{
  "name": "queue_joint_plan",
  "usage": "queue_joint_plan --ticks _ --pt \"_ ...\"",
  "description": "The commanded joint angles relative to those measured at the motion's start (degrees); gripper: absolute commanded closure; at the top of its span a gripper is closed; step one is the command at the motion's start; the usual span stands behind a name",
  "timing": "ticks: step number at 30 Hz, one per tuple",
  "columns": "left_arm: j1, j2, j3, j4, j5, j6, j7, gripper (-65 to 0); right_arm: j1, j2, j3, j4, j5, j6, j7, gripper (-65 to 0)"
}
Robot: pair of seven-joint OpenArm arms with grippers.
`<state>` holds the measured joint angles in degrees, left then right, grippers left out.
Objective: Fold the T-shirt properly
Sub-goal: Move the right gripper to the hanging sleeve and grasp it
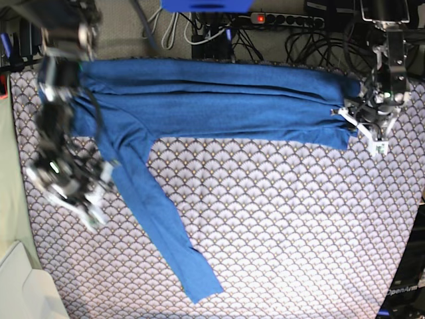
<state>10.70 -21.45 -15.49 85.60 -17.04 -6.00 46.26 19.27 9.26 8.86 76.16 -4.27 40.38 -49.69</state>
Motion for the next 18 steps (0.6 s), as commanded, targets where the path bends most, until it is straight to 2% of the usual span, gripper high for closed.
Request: queue_joint_plan --ticks 1,7,10,14,18 --pt "-0.11 -0.48 -0.03 0.51 -0.5 -0.29 0.64 -23.4 3.72 -0.42 -0.29 -2.01 -0.78 -0.38 2.35 -34.5" --pt "-0.19 -0.48 -0.03 0.51 -0.5 -0.2 0.64 -23.4 14.8 -4.2 -0.64 -23.72 -6.14 -0.38 14.57 -34.5" --pt "-0.19 -0.48 -0.03 0.51 -0.5 -0.11 0.64 -23.4 18.49 -4.29 -0.2 -32.69 -8.25 -0.38 20.2 -34.5" --pt "-0.19 -0.48 -0.03 0.51 -0.5 -0.11 0.64 -23.4 19.55 -3.94 -0.2 -38.75 -8.34 -0.38 27.93 -34.7" --pt "-0.19 -0.48 -0.03 0.51 -0.5 -0.11 0.64 -23.4 19.55 -2.88 -0.2 -40.69 -8.25 -0.38 31.1 -34.7"
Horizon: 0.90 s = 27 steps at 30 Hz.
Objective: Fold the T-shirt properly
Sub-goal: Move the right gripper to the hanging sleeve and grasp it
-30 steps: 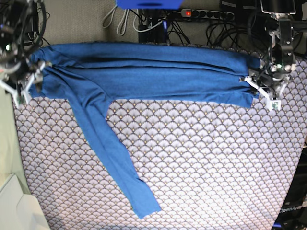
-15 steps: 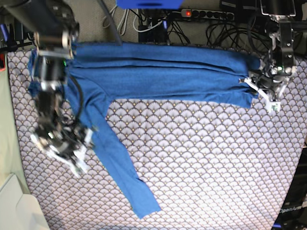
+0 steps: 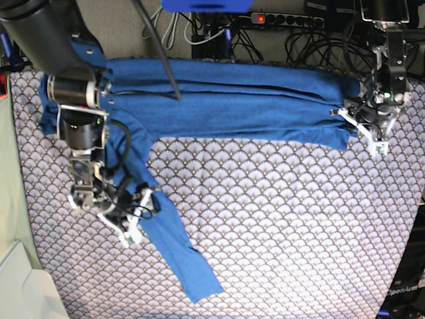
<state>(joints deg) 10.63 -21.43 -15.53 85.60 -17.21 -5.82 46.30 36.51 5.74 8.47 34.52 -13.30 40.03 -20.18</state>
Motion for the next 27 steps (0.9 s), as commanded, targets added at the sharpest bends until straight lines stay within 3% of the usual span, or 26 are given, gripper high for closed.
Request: queue_joint_plan --ticks 1,26,27 --pt "-0.13 -0.5 0.01 0.51 -0.33 -0.29 0.6 -23.4 2.3 0.64 0.19 0.77 0.77 -0.03 1.94 -34.7" --pt "-0.22 -0.42 0.28 0.51 -0.33 -0.55 0.6 -23.4 -0.25 1.78 0.28 0.69 1.21 -0.07 6.43 -34.7" --pt "-0.22 -0.42 0.28 0.51 -0.33 -0.55 0.6 -23.4 -0.25 1.87 0.28 0.69 1.74 -1.39 6.43 -34.7"
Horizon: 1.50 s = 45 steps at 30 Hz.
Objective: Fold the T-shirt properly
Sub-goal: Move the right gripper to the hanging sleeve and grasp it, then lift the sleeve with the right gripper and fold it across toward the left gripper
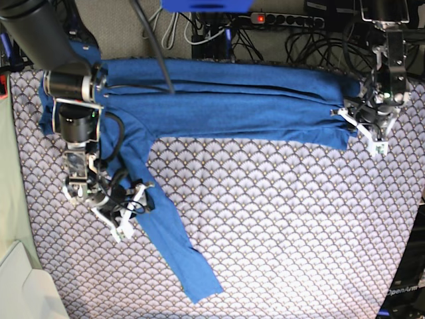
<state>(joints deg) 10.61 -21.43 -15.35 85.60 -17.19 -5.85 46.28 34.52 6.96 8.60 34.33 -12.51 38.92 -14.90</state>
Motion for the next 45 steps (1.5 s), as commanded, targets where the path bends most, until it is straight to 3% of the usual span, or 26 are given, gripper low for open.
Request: queue_joint_plan --ticks 1,3,16,19,24,32,36,38,45 --pt "-0.19 -0.42 0.1 0.51 -0.35 -0.53 0.62 -23.4 1.74 0.73 0.15 0.88 1.66 -2.04 1.14 -34.7" --pt "-0.19 -0.42 0.1 0.51 -0.35 -0.53 0.62 -23.4 1.65 1.35 0.06 0.88 2.71 -3.36 1.14 -34.7" --pt "-1.34 -0.33 0.28 0.51 -0.35 -0.53 0.62 -23.4 1.3 1.26 0.15 0.88 2.8 -3.71 1.23 -33.2" --pt "-1.34 0.64 0.1 0.51 0.0 -0.44 0.62 -23.4 1.3 1.26 0.15 0.79 2.8 -3.71 1.23 -24.1" --pt "-1.34 1.08 0.28 0.42 0.0 -0.44 0.62 -23.4 1.3 1.26 0.15 0.79 2.8 -3.71 1.23 -0.4" --pt "-1.34 0.99 0.01 0.51 -0.26 -0.53 0.62 -23.4 -1.25 1.17 0.15 7.39 2.8 -3.36 0.43 -0.3" --pt "-1.34 0.64 -0.07 0.51 -0.26 -0.53 0.62 -23.4 -6.96 -0.32 0.15 19.26 2.8 -2.83 -2.2 -0.3" --pt "-1.34 0.64 -0.07 0.51 -0.26 -0.53 0.62 -23.4 -9.95 -1.47 0.15 25.59 2.8 0.78 -3.7 -0.3" --pt "-1.42 0.55 -0.07 0.68 -0.35 -0.53 0.62 -23.4 -19.97 -6.04 -0.38 46.77 2.71 1.08 -12.93 -0.3"
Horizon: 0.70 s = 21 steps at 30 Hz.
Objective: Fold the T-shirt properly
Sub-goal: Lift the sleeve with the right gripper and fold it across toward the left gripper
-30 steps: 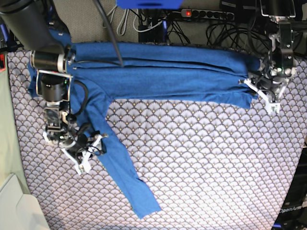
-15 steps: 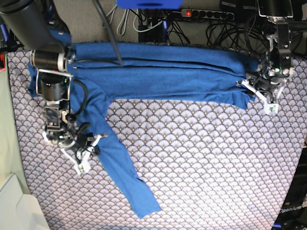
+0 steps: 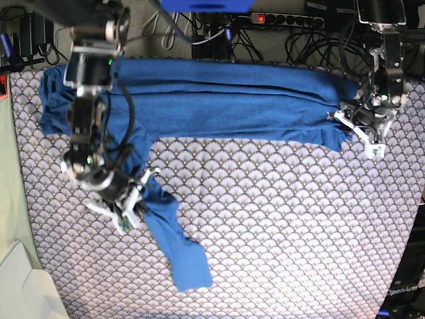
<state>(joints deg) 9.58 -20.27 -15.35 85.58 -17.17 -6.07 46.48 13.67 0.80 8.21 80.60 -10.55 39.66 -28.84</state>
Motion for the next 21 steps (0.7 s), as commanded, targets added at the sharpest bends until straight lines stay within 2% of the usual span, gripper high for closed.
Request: queue_joint_plan --ticks 1,9,12,16,21 --pt "-0.4 -0.61 -0.07 1.23 -0.37 -0.31 0.42 -23.4 -0.97 -0.67 -0.25 3.4 0.74 0.34 0.31 -0.3" --pt "-0.31 -0.61 -0.07 5.54 -0.28 -0.31 0.51 -23.4 -14.07 -4.18 -8.69 19.31 0.83 0.34 -2.76 -0.3" --pt "-0.31 -0.61 -0.16 6.68 -0.28 -0.31 3.06 -23.4 -18.02 -6.2 -11.24 23.36 0.83 0.34 -3.56 -0.3" --pt "-0.31 -0.43 -0.16 8.53 -0.28 -0.31 4.2 -23.4 -22.59 -8.4 -15.46 25.56 0.83 0.34 -3.56 -0.3" --pt "0.04 -0.43 -0.16 9.67 -0.28 -0.31 4.29 -23.4 -26.11 -8.49 -19.42 25.73 0.83 0.34 -3.47 -0.3"
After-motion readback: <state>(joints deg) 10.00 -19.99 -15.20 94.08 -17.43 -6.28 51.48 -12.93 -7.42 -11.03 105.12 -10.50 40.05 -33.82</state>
